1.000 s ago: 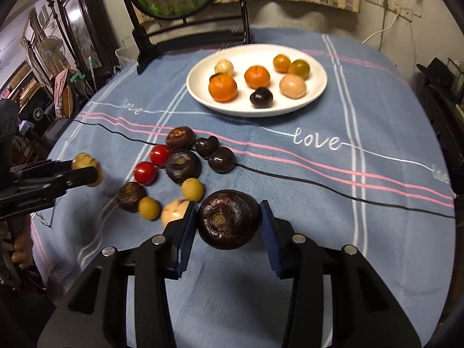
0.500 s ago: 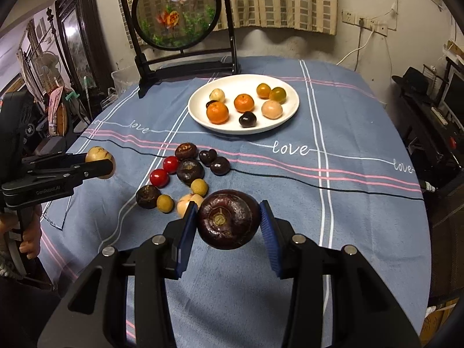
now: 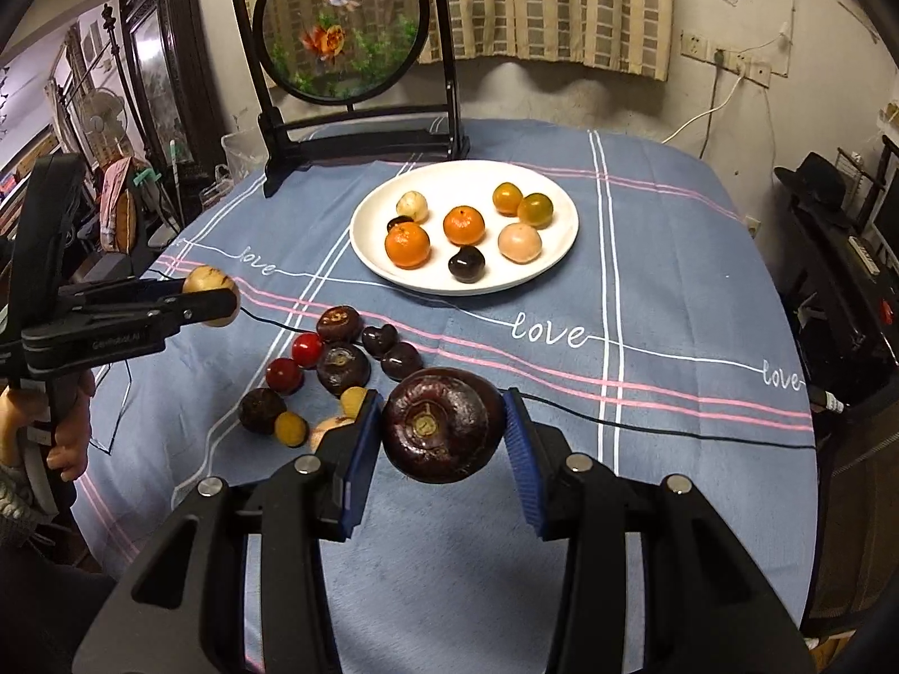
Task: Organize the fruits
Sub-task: 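Carry the yellow-brown fruit and dark plum over the white plate and release both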
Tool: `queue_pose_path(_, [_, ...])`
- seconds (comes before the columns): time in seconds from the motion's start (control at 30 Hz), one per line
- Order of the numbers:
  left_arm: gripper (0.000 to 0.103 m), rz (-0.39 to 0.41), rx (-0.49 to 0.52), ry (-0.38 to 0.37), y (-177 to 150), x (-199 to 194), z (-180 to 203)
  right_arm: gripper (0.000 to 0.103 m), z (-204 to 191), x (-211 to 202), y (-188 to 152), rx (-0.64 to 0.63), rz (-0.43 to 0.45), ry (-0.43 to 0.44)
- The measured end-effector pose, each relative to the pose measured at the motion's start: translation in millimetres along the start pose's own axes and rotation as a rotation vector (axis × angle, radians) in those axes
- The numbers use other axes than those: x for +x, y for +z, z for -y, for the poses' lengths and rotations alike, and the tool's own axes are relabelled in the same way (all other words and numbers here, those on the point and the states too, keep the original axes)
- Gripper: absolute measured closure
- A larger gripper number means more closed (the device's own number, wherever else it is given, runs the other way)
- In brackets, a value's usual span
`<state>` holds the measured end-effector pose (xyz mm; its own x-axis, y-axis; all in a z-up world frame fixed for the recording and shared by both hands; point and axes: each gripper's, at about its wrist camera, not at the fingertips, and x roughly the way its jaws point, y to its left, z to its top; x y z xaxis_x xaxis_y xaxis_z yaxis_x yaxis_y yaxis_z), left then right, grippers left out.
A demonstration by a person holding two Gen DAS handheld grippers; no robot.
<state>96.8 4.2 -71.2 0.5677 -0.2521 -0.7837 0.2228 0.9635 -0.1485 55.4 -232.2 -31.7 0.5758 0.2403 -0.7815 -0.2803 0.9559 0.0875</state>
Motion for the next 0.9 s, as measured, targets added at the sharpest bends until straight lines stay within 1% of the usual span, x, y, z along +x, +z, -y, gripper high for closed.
queue_pose_path(0.2, [0.058,-0.026,-0.005,0.007,27.2,30.9,7.8,0.059,18.1,25.8,25.3,0.003,-0.001,0.030])
queue_pose_path(0.5, [0.058,-0.044,0.007,0.019,85.1,85.1,14.8,0.059,43.7,94.1,78.6,0.010,0.003,0.068])
queue_pose_path(0.7, [0.058,-0.039,0.032,0.013,136.3,129.5,19.8,0.059,59.8,135.3,108.6,0.025,0.012,0.067])
queue_pose_path(0.8, [0.058,-0.043,0.040,0.011,162.2,160.9,22.5,0.059,66.0,156.3,125.9,0.017,0.022,0.065])
queue_pose_path(0.9, [0.058,-0.054,0.036,0.014,175.3,185.1,22.0,0.059,70.8,176.5,138.9,0.006,0.028,0.066])
